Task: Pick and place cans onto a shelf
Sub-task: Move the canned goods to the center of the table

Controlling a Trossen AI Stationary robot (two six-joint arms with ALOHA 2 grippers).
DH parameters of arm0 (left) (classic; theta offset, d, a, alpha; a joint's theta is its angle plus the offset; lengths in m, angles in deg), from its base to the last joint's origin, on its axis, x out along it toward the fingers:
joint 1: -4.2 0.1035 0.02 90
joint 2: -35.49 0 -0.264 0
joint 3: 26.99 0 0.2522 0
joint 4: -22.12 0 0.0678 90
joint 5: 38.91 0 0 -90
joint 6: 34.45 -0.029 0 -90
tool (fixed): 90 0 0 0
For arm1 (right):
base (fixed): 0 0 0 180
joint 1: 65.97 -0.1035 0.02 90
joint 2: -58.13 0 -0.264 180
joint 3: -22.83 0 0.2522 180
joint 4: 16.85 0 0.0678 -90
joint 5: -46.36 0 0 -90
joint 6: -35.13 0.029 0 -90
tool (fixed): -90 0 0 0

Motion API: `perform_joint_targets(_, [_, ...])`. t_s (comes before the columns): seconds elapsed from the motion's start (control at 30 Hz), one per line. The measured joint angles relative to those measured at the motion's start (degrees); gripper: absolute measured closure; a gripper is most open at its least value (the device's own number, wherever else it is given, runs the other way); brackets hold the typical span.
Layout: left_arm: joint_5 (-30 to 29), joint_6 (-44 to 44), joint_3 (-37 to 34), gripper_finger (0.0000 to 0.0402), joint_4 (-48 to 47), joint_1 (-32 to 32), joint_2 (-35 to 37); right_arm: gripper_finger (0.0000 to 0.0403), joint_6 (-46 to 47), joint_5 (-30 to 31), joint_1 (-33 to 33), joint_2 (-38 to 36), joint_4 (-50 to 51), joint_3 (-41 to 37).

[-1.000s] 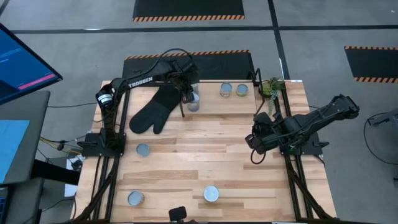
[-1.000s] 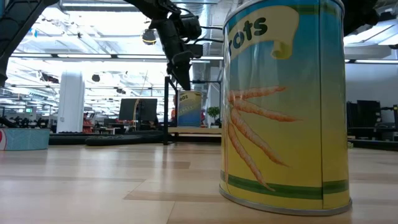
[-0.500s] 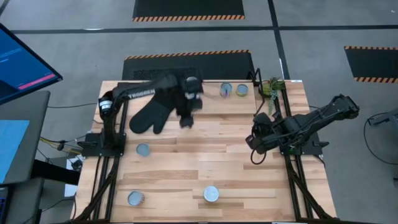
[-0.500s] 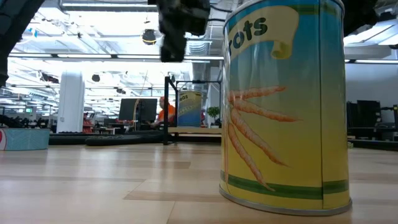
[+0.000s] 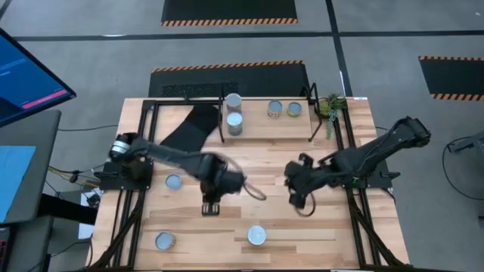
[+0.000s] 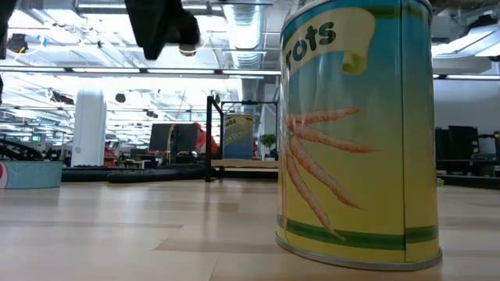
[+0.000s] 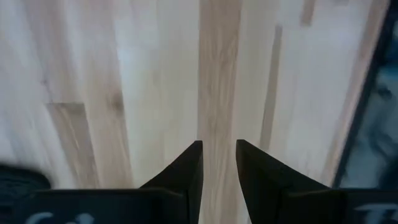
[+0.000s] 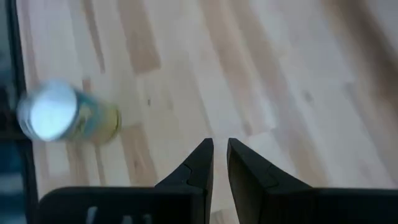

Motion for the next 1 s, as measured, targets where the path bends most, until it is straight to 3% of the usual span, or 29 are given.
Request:
perform_joint_targets(0.1, [-6.3, 9.6, -3.5, 0.0319, 2.0, -6.7, 3.5, 0.0333, -0.2, -1.3, -1.1, 4.1, 0.2, 0.0])
perform_joint_targets(0.2, [-8.6, 22.0, -8.7, 0.0319, 2.0, -13.8, 7.2, 0.0333, 0.4, -1.4, -2.2, 7.7, 0.2, 0.0])
perform_joint_targets(0.37, [-0.8, 46.4, -16.0, 0.0319, 2.7, -25.9, 10.5, 0.0333, 1.6, -2.1, -3.1, 11.7, -0.1, 0.0])
perform_joint_targets(0.57, [10.1, 66.6, -17.3, 0.0319, 3.9, -37.6, 9.9, 0.0333, 1.7, -3.3, -2.3, 12.5, -0.6, 0.0])
perform_joint_targets(0.77, [7.9, 80.7, -18.9, 0.0339, 9.6, -44.7, 9.8, 0.0333, 1.6, -3.3, -0.5, 11.4, -0.7, 0.0])
perform_joint_targets(0.9, [10.2, 83.3, -24.4, 0.0385, 17.9, -46.8, 9.8, 0.0333, 1.5, -3.0, 0.5, 11.2, -1.1, 0.0])
perform_joint_targets(1.0, [10.8, 84.6, -28.4, 0.0396, 23.2, -47.4, 9.8, 0.0333, 1.5, -3.0, 0.8, 11.2, -1.2, 0.0])
